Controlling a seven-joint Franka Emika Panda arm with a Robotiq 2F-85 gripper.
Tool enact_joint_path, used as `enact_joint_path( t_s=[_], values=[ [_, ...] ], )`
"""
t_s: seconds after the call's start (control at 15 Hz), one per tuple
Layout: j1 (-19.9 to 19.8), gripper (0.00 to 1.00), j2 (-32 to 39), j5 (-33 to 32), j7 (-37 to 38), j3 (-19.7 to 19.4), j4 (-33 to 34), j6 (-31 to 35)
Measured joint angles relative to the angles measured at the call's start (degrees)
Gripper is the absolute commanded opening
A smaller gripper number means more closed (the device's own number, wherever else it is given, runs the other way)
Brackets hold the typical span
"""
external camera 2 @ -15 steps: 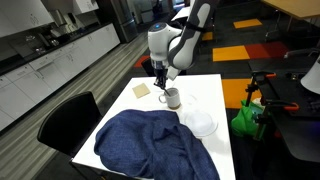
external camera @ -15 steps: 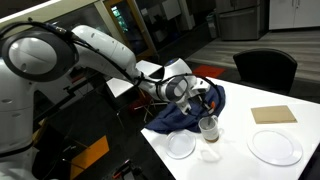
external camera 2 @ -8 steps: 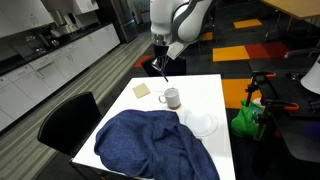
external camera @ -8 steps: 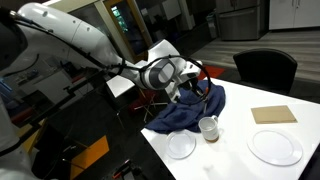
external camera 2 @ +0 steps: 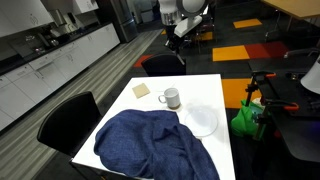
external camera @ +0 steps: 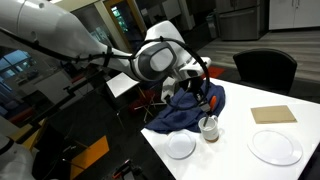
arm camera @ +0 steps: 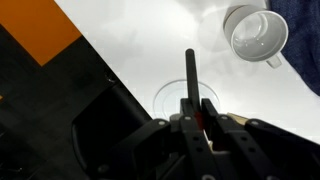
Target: Take the pen out of the cup and put it on the table
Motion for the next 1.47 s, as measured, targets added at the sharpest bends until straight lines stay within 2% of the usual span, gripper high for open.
enact_joint_path(
  t_s=[0.2,0.47,0.8,1.33,1.4,1.47],
  values=[
    [-5.3,0.04,1.1,4.7,-1.9,3.5,-0.3,-2.2],
    [-9.9,0.04,6.0,11.5,-5.5,6.1,-0.1,-2.4],
    [-13.5,0.04,15.1,18.7,-10.1,8.2,2.9,-4.4],
    [-17.3,0.04,30.3,25.3,-12.3,9.9,14.2,-9.8],
    [-17.6,0.05,31.9,25.7,-12.3,9.9,15.5,-10.1],
    [-17.7,0.31,33.5,25.9,-12.3,9.9,16.9,-10.4]
  ],
)
